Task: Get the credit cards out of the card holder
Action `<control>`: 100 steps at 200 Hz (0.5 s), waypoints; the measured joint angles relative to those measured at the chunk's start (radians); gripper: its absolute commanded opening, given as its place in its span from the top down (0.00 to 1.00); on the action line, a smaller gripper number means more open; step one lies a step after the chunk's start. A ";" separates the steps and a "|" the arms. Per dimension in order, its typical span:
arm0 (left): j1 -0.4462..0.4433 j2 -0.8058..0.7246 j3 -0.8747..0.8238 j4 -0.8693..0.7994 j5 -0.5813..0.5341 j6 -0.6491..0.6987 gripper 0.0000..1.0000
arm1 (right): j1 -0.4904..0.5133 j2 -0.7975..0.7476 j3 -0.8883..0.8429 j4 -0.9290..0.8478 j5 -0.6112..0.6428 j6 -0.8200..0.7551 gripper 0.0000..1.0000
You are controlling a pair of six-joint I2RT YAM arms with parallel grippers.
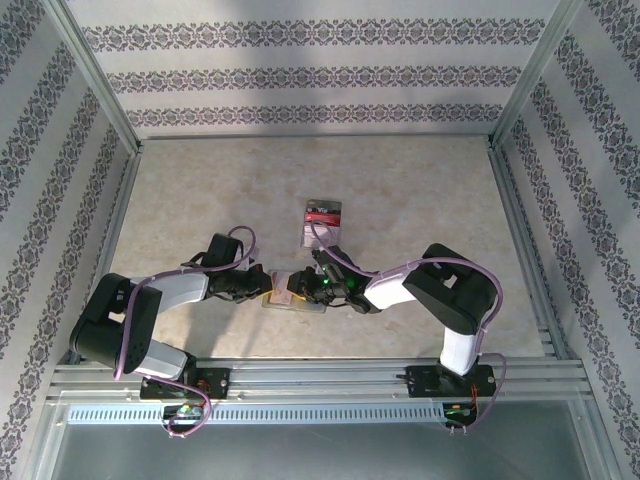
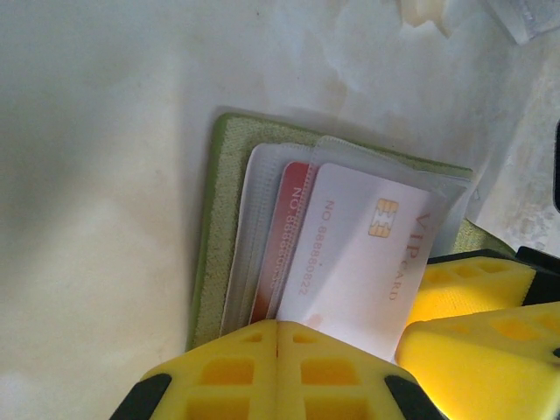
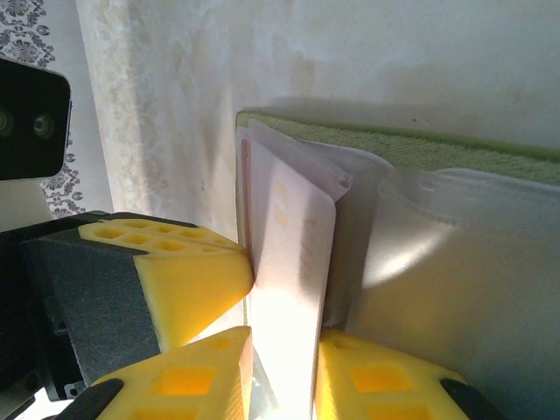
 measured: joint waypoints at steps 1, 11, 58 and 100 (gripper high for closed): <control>0.000 0.000 0.000 0.000 0.000 0.000 0.99 | 0.000 0.000 0.000 0.000 0.000 0.000 0.78; 0.000 -0.002 0.000 0.000 0.000 0.000 0.98 | 0.000 0.003 0.000 0.002 0.000 0.000 0.79; 0.000 -0.060 0.014 -0.065 -0.012 0.000 0.93 | 0.000 0.011 0.000 0.037 0.000 0.000 0.80; 0.007 -0.082 0.076 -0.086 -0.005 0.004 0.96 | 0.000 0.011 0.000 0.052 0.000 0.000 0.79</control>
